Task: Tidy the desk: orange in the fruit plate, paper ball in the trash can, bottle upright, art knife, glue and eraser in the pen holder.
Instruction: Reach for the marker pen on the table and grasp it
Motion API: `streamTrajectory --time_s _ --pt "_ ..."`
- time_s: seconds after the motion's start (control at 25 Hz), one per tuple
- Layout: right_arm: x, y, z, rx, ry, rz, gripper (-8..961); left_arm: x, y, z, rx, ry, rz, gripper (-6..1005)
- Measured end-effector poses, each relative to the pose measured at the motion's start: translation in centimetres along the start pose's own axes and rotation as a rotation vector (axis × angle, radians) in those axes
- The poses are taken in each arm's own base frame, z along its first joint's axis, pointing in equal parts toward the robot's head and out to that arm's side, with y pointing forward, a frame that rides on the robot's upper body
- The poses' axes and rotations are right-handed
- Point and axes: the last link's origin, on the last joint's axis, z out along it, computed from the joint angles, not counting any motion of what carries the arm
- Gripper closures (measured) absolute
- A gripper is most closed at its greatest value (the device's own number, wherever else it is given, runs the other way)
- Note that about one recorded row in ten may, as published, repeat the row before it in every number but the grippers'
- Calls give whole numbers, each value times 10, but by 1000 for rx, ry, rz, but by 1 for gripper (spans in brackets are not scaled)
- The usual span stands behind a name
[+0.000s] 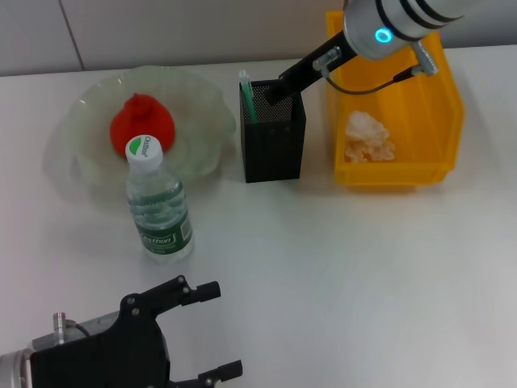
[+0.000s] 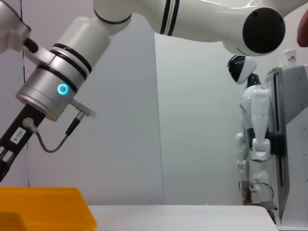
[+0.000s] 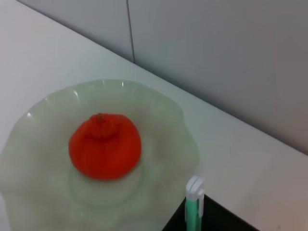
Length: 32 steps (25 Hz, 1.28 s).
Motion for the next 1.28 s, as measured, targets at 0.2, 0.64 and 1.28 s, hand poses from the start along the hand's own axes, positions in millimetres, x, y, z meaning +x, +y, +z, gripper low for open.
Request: streamTrajectory --time_s 0.2,0.64,1.28 --pt "0 4 -38 -12 -94 -12 423 1 0 -2 4 7 2 187" --pt "112 16 -132 -151 -563 -67 375 7 -1 -9 22 29 13 187" --pt "319 26 -99 -325 -998 -128 312 32 -42 -49 76 -126 -107 187"
